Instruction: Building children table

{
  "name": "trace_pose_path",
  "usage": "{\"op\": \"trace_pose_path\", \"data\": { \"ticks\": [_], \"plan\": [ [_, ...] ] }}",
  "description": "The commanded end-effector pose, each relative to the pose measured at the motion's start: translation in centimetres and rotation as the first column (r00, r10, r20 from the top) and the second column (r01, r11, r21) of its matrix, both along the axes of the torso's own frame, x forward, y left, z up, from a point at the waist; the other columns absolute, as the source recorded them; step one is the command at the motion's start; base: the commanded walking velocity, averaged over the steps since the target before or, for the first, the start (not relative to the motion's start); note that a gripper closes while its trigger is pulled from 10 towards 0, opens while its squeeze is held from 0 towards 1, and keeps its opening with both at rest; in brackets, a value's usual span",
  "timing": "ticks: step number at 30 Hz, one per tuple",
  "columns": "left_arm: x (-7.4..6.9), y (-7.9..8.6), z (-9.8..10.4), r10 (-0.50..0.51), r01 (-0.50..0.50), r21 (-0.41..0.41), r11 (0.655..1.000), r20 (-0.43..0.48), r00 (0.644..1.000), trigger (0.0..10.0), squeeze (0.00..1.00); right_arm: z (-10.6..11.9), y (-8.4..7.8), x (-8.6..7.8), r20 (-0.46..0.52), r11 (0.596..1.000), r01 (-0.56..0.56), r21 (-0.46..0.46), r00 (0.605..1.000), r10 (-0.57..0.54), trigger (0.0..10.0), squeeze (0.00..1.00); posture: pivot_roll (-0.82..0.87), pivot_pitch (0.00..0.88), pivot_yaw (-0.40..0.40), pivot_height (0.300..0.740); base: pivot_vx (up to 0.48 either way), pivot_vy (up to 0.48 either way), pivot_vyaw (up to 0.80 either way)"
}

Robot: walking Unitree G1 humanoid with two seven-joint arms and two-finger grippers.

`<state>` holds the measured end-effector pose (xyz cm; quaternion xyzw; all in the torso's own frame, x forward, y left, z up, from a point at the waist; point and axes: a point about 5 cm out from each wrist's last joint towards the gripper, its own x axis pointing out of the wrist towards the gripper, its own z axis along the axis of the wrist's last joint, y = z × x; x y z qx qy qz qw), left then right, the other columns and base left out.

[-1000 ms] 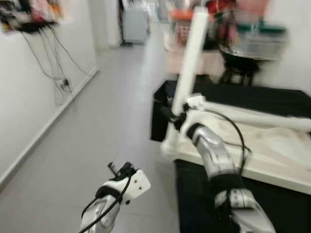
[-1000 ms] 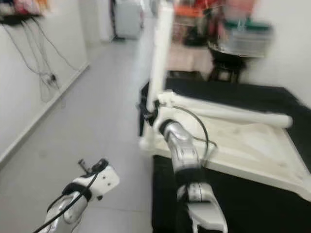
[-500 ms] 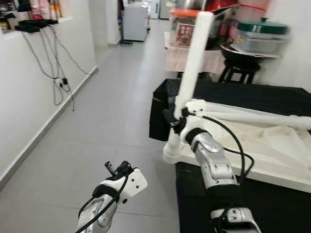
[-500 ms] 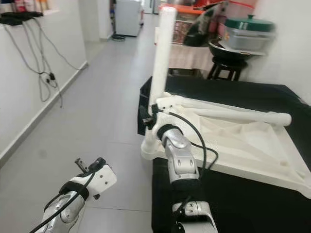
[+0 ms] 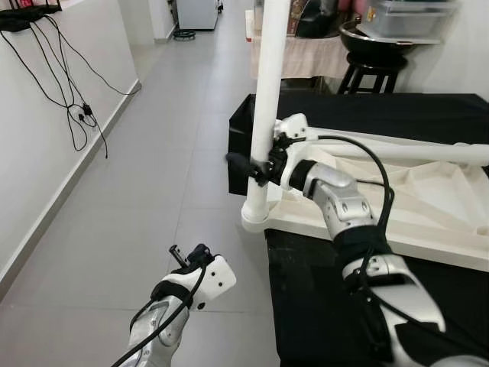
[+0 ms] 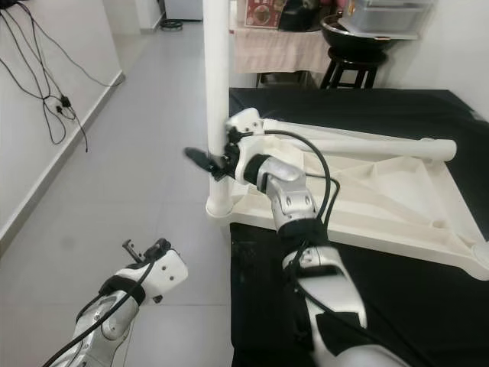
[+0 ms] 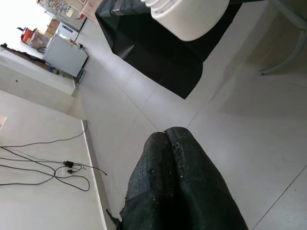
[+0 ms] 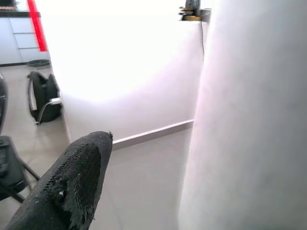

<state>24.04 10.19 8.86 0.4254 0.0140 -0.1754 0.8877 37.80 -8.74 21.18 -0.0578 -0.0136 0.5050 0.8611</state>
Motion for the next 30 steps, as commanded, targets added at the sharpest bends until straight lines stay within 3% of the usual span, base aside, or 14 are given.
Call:
{"op": "trace_pose_path", "data": {
  "ticks": [1, 2, 4, 19, 20, 21, 22, 23, 29, 30],
  "plan": [
    [0.0, 0.1, -0.4, 0.0, 0.0, -0.003, 1.0, -0.023, 1.0, 10.0, 0.0, -0.4, 0.7, -0.2, -0.012, 0.999, -0.041, -0.017, 0.999, 0.041, 10.0, 0.0, 0.04, 0.0, -0.027, 0.74, 0.0, 0.0, 0.0],
    [0.0, 0.1, -0.5, 0.0, 0.0, -0.003, 1.0, -0.023, 1.0, 10.0, 0.0, -0.4, 1.0, -0.4, -0.021, 0.991, -0.124, -0.043, 0.992, 0.123, 10.0, 0.0, 0.04, 0.0, -0.027, 0.74, 0.0, 0.0, 0.0],
    [0.0, 0.1, -0.5, 0.0, 0.0, -0.002, 1.0, -0.024, 1.0, 10.0, 0.0, -1.0, 1.5, -0.2, -0.084, 0.981, -0.181, -0.066, 0.981, 0.176, 10.0, 0.0, 0.04, 0.0, -0.027, 0.74, 0.0, 0.0, 0.0],
    [0.0, 0.0, -0.5, -0.001, 0.001, -0.004, 1.0, -0.022, 1.0, 10.0, 0.0, -3.5, 0.6, 0.0, -0.202, 0.986, -0.152, -0.067, 0.97, 0.136, 10.0, 0.0, 0.06, 0.0, -0.024, 0.74, 0.0, 0.0, 0.0],
    [0.0, 0.0, -0.5, -0.001, 0.001, -0.004, 1.0, -0.022, 1.0, 10.0, 0.0, -3.9, 0.4, 0.0, -0.211, 0.99, -0.13, -0.062, 0.971, 0.114, 8.1, 0.0, 0.06, 0.0, -0.024, 0.74, 0.0, 0.0, 0.0],
    [0.0, 0.0, -0.5, -0.001, 0.001, -0.004, 1.0, -0.022, 1.0, 10.0, 0.0, -4.3, 0.0, 0.0, -0.217, 0.993, -0.101, -0.06, 0.972, 0.086, 1.5, 0.0, 0.06, 0.0, -0.024, 0.74, 0.0, 0.0, 0.0],
    [0.0, 0.0, -0.5, -0.001, 0.001, -0.004, 1.0, -0.022, 1.0, 10.0, 0.0, -4.3, 0.0, 0.0, -0.217, 0.993, -0.101, -0.06, 0.972, 0.086, 1.5, 0.0, 0.06, 0.0, -0.024, 0.74, 0.0, 0.0, 0.0],
    [0.0, 0.0, -0.5, -0.001, 0.001, -0.004, 1.0, -0.021, 1.0, 10.0, 0.0, -5.1, -0.7, 0.0, -0.229, 0.997, -0.054, -0.055, 0.973, 0.04, 0.0, 0.0, 0.05, 0.0, -0.021, 0.74, 0.0, 0.0, 0.0],
    [0.0, 0.1, -0.4, -0.001, 0.001, -0.004, 1.0, -0.021, 1.0, 10.0, 0.0, -6.8, -2.3, -0.6, -0.249, 0.999, 0.0, -0.04, 0.968, -0.01, 0.0, 0.0, 0.04, 0.0, -0.019, 0.74, 0.0, 0.0, 0.0],
    [0.0, 0.1, -0.4, -0.001, 0.001, -0.004, 1.0, -0.021, 1.0, 10.0, 0.0, -8.2, -3.1, -1.3, -0.261, 0.999, 0.007, -0.053, 0.965, -0.02, 0.0, 0.0, 0.04, 0.0, -0.021, 0.74, 0.0, 0.0, 0.0]
  ]
}}
